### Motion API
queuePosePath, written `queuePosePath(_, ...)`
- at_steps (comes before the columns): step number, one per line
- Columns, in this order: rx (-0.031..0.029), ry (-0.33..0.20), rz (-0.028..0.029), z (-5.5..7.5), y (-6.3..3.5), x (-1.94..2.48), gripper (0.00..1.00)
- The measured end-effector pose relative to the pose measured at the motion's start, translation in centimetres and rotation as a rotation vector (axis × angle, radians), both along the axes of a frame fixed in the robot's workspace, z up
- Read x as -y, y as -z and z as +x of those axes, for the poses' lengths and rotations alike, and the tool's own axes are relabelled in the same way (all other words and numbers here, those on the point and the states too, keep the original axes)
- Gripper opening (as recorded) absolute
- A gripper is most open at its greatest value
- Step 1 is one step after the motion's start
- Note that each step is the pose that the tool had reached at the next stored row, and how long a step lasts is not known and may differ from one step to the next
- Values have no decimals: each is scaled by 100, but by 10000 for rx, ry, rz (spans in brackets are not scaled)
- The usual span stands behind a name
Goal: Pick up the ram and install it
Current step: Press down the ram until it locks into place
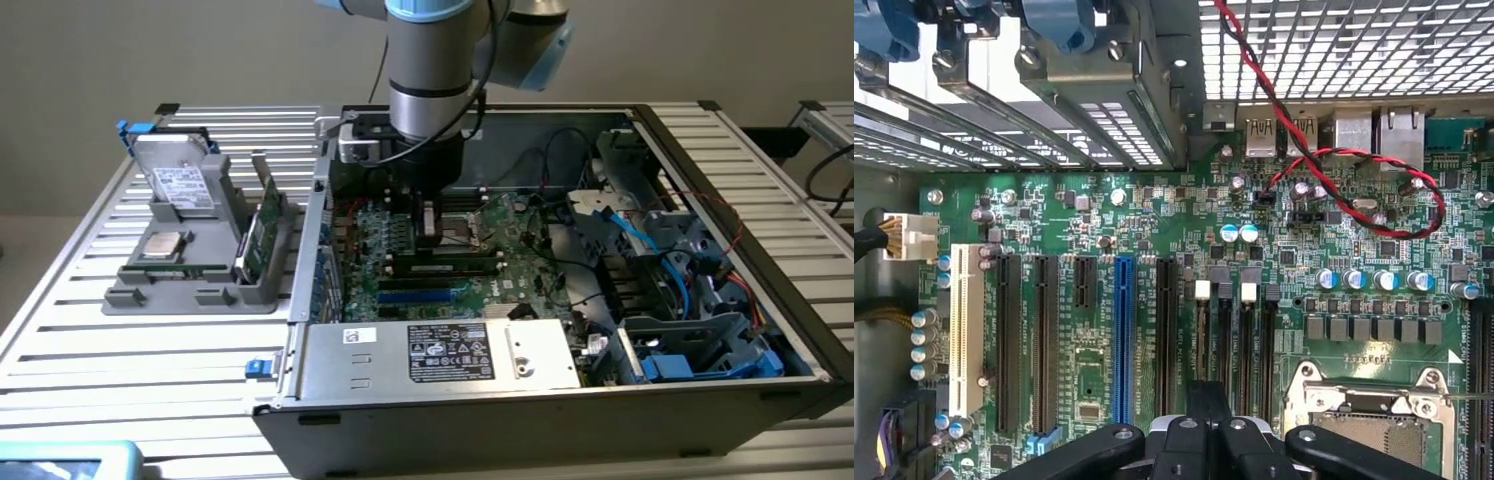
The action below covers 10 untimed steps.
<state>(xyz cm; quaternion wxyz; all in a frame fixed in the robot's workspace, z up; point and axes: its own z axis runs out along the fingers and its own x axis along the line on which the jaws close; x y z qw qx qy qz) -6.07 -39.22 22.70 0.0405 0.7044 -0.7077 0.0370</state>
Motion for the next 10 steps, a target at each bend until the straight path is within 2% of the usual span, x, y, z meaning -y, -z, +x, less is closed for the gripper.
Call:
queuePosePath(7, 3, -1, 3, 1, 38, 0, 11)
queuePosePath(9, 19, -2, 24, 3, 1, -3, 11)
queuePosePath(10, 9, -3, 12, 3, -38, -2, 11)
